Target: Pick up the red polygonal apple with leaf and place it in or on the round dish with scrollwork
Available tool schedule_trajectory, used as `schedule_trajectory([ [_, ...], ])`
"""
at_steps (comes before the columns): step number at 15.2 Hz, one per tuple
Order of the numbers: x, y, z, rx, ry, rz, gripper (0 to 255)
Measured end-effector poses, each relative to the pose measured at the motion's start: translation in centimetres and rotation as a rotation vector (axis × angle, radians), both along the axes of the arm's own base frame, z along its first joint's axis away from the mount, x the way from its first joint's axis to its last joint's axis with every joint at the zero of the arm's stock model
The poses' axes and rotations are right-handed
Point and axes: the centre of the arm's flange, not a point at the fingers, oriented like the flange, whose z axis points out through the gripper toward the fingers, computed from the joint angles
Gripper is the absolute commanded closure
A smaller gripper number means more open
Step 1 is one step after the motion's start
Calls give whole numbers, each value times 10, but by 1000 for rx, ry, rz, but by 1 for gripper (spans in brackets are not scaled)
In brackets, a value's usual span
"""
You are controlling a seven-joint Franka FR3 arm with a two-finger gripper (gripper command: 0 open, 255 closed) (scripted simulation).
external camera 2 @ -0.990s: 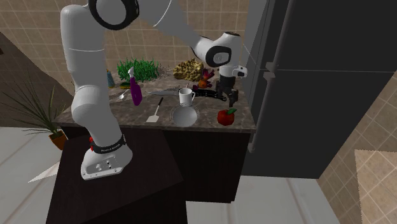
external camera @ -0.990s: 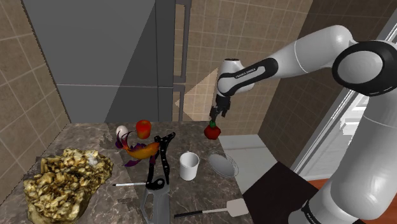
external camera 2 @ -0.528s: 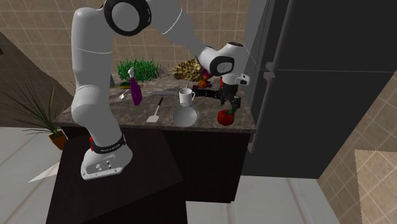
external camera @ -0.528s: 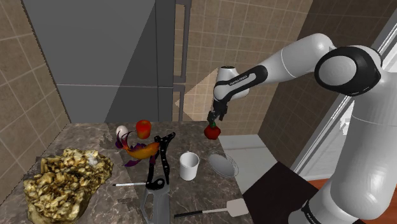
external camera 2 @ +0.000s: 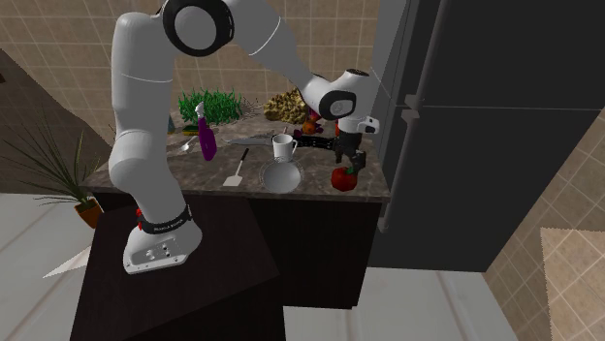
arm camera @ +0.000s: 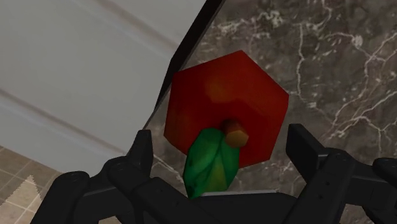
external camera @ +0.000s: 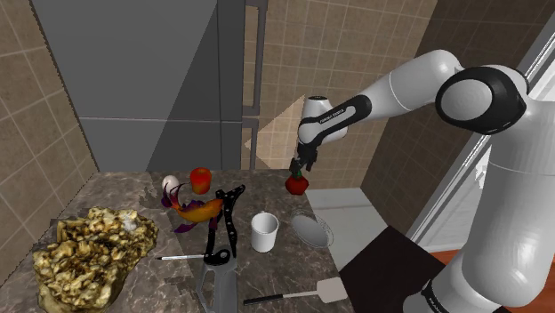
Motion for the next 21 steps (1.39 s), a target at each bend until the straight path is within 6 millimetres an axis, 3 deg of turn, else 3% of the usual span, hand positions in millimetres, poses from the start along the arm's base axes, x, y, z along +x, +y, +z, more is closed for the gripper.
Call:
schedule_trajectory([
  [1, 0, 0, 0, 0, 0, 0, 255],
  [12, 0, 0, 3, 0, -1, 0, 255],
  [21, 0, 1, 47, 0, 0, 0, 255],
])
